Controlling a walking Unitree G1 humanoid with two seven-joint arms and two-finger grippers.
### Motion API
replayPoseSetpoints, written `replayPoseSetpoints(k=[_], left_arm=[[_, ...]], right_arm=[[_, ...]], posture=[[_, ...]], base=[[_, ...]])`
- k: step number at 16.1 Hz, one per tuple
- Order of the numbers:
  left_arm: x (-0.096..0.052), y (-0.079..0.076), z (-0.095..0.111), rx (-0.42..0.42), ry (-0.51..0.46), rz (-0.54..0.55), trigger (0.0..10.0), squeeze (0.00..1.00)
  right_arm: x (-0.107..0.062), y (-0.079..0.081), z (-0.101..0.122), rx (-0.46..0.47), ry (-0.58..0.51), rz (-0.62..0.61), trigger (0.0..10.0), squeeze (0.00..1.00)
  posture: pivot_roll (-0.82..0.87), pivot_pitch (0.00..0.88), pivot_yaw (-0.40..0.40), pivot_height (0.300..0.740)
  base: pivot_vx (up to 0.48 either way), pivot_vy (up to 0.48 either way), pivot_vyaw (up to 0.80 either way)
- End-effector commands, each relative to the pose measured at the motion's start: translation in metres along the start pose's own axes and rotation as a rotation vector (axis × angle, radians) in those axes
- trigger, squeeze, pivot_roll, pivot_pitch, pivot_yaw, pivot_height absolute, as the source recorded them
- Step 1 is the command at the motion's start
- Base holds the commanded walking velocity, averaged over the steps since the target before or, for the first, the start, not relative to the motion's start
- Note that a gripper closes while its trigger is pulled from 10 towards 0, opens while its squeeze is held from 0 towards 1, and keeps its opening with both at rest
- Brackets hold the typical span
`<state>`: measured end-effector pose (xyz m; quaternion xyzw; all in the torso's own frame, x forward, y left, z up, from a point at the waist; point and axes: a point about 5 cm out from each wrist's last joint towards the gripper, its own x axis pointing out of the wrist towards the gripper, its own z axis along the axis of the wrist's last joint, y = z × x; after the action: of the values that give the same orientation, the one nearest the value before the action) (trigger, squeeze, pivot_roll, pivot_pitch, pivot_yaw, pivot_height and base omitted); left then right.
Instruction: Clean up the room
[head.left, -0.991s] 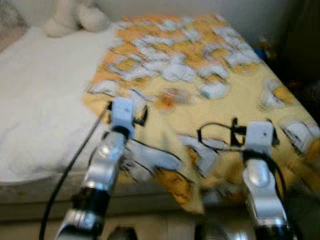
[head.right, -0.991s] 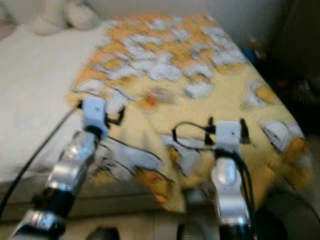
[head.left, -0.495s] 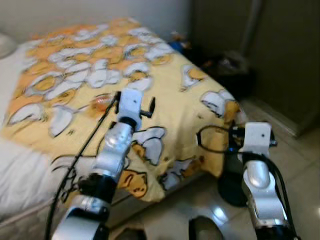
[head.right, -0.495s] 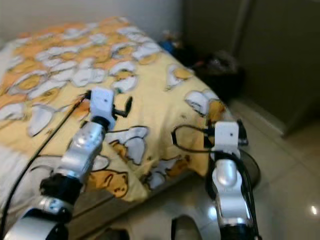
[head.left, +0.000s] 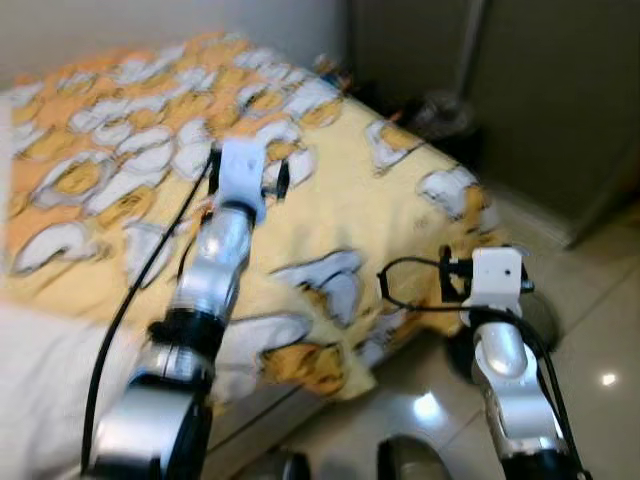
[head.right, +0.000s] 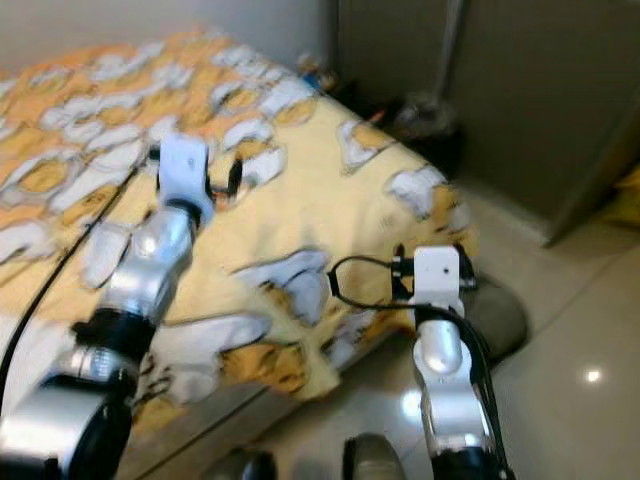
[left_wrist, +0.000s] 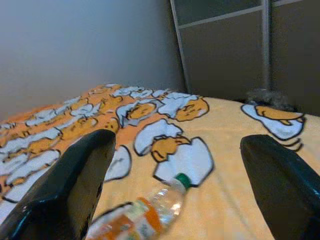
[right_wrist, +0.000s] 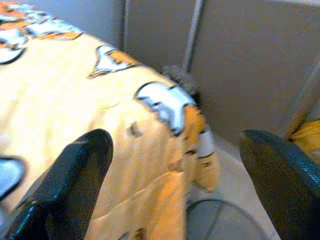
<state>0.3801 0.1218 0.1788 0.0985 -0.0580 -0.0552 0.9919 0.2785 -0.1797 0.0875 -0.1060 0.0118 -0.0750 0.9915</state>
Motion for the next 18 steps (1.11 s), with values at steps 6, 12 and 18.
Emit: replayPoseSetpoints(k=[6,12,18], left_arm=[[0.005,-0.037,0.008,-0.039,-0.018,-0.193,10.0,0.00],[-0.004,-0.045,-0.002,-0.081,-0.007,-0.148,10.0,0.00],[-0.003,-0.044,-0.008,-0.091,0.050,-0.089,10.0,0.00]], right_arm=[[-0.008,-0.006,0.006,0.020,-0.047,-0.023,10.0,0.00],[-0.011,0.002,0.007,0.035,-0.050,0.021,10.0,0.00],[-0.022,-0.007,-0.001,0.079,-0.027,-0.005,10.0,0.00]], posture=[[-0.29,0.000,0.116,0.697],[-0.26,0.000,0.100,0.697],[-0.27,0.000,0.102,0.697]], base=[[0.000,0.160,0.00],[0.259,-0.354,0.00],[0.328,-0.347,0.00]])
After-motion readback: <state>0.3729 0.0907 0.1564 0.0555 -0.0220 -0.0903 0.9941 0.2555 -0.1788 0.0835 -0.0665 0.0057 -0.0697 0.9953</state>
